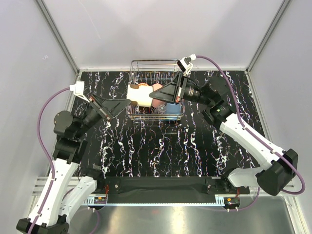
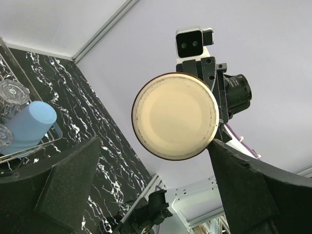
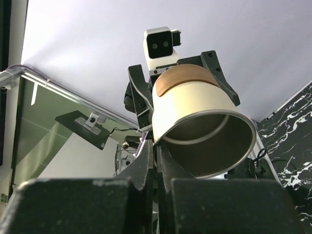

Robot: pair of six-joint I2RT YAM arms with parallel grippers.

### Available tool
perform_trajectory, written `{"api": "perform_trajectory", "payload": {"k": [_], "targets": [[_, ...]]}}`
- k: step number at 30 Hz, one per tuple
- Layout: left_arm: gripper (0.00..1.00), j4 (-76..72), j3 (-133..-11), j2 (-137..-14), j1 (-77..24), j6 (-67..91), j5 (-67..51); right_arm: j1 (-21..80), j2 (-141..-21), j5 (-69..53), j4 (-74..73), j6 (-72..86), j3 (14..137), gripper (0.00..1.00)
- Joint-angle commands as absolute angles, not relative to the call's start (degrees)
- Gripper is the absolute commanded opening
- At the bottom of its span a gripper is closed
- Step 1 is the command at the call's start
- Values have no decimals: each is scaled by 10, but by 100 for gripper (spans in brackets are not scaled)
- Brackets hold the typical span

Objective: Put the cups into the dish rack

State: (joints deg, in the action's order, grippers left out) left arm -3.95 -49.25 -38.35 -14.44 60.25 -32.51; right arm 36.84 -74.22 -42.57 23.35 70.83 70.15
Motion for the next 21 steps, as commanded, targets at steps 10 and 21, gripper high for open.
{"api": "perform_trajectory", "payload": {"k": [10, 21], "targets": [[99, -115, -520, -432, -230, 588, -236, 374, -755, -422, 310, 744, 696, 0], [98, -118, -527, -435, -250, 584, -200, 374, -751, -423, 320, 748, 675, 0]]}}
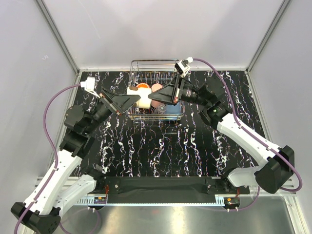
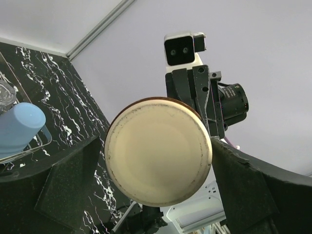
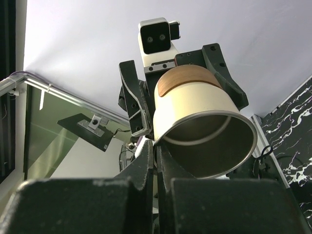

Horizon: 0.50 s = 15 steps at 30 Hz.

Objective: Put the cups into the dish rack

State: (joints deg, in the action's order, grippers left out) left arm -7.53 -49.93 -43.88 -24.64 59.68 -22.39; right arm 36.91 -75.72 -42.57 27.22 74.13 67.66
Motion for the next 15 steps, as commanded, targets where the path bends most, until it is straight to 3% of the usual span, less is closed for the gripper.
{"api": "perform_trajectory", "payload": {"k": [1, 6, 9, 13, 14, 15], "targets": [[98, -120, -527, -436, -251, 584, -199, 374, -751, -424, 325, 749, 674, 0], [89, -127, -523, -433, -254, 587, -195, 374, -751, -422, 327, 749, 669, 0], [67, -127, -525, -432, -255, 587, -195, 373, -755, -423, 329, 749, 667, 0], [29, -99, -536, -432, -256, 576, -191, 373, -753, -420, 314, 740, 667, 0], [14, -90, -544, -432, -255, 568, -189, 374, -751, -418, 303, 734, 668, 0], [7, -81, -546, -434, -255, 563, -187, 373, -750, -411, 275, 717, 673, 6]]}}
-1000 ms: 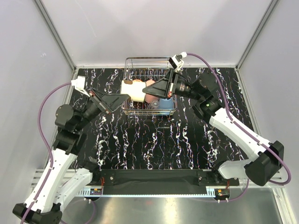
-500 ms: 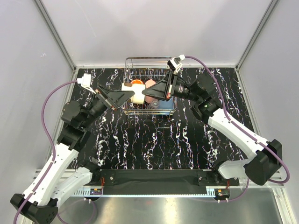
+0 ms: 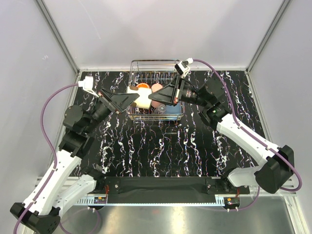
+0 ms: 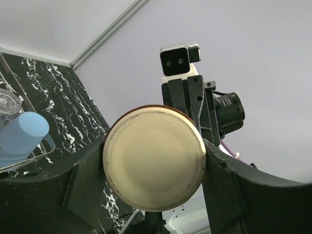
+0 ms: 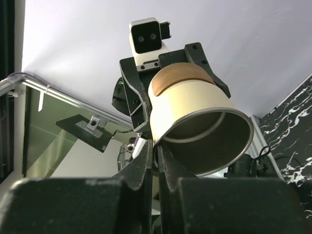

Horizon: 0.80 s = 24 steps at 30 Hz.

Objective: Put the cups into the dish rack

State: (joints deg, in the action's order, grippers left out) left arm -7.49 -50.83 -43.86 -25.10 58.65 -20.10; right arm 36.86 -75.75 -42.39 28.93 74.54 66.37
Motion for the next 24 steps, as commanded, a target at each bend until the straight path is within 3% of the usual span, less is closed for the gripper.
{"api": "perform_trajectory", "payload": {"k": [1, 3, 4, 5, 8, 10, 15, 24], "targets": [[0, -63, -550, -434, -255, 559, -183, 373, -748, -408, 258, 708, 676, 12], [0, -37, -565, -439, -255, 541, -174, 372, -744, -397, 209, 684, 685, 32], [0, -7, -573, -443, -255, 534, -164, 372, -739, -377, 136, 647, 702, 56], [0, 12, -583, -451, -256, 513, -157, 371, -735, -361, 85, 623, 714, 67], [0, 107, -632, -481, -255, 454, -123, 370, -717, -243, -144, 514, 778, 90], [0, 177, -674, -503, -255, 424, -95, 370, -708, -135, -280, 457, 823, 95], [0, 285, -756, -615, -262, 342, -39, 369, -697, 30, -439, 388, 885, 100], [0, 372, -867, -794, -284, 273, 70, 369, -680, 93, -505, 359, 892, 100]]}}
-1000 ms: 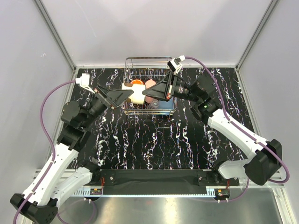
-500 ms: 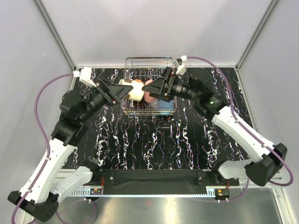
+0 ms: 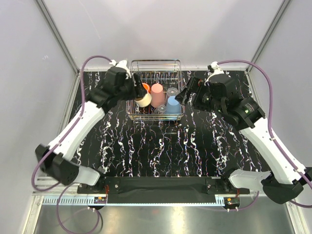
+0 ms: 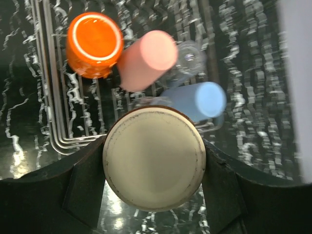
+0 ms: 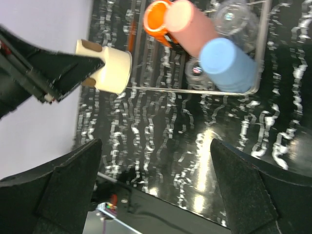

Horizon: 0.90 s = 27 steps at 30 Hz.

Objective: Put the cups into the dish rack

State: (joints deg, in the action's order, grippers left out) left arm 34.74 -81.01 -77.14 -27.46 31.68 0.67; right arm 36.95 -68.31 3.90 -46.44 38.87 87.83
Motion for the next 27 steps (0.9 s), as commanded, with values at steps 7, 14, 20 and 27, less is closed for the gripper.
{"api": "perform_trajectory", "payload": {"k": [7, 14, 20, 27], "targets": [[0, 398, -886, -887, -288, 262, 129, 369, -693, 93, -505, 357, 892, 100], [0, 357, -862, -920, -287, 253, 163, 369, -713, 73, -483, 357, 889, 100], [0, 325, -848, -943, -280, 249, 152, 368, -721, 62, -468, 358, 882, 100], [0, 298, -827, -964, -268, 252, 143, 369, -736, 52, -455, 360, 880, 100]]}}
